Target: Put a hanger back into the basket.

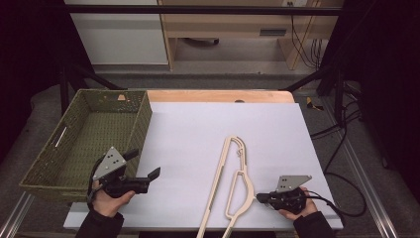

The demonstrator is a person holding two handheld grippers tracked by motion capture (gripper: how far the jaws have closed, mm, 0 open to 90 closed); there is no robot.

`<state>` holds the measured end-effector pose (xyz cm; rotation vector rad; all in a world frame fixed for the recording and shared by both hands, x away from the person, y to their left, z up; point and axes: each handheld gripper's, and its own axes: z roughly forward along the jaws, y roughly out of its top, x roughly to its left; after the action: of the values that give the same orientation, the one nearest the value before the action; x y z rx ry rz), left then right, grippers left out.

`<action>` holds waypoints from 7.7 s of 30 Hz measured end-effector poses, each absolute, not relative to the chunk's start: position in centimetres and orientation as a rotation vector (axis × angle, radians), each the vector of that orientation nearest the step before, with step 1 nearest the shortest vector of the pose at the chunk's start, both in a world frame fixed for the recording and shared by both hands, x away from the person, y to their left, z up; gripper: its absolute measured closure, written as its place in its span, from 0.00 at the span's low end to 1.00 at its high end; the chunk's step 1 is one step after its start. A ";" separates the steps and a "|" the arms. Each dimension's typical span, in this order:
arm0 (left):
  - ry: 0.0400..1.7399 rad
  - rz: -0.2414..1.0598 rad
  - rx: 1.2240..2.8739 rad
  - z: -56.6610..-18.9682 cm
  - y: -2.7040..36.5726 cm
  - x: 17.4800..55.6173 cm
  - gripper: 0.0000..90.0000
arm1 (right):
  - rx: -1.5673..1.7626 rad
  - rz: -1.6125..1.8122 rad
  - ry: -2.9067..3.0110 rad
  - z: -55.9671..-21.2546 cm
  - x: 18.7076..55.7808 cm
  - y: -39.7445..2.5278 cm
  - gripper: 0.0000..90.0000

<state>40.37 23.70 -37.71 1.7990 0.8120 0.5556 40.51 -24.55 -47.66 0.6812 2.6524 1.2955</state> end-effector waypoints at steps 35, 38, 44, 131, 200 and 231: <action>0.582 0.257 2.166 -41.7 4.1 38.4 0.25 | 0.724 1.174 2.681 -42.3 40.2 -22.1 0.99; 0.573 0.220 2.194 -42.3 2.7 38.5 0.31 | 0.727 1.168 2.679 -42.1 40.3 -22.0 0.99; 0.560 0.165 2.295 -43.7 0.6 38.8 0.45 | 0.729 1.136 2.679 -41.9 40.2 -21.7 0.99; 0.680 0.432 1.933 -24.1 25.5 43.6 0.95 | 1.107 1.455 1.988 -39.8 40.1 -26.5 0.06; 1.289 0.452 1.939 -37.5 43.4 51.4 0.94 | 1.104 1.438 2.011 -40.2 40.2 -26.2 0.06; 1.655 0.544 1.982 -39.4 44.4 51.8 0.71 | 1.099 1.431 2.031 -40.5 40.4 -26.0 0.06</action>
<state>51.84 44.35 -39.42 1.9816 1.6550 0.5440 40.37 -25.97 -40.46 1.0993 2.0308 1.4313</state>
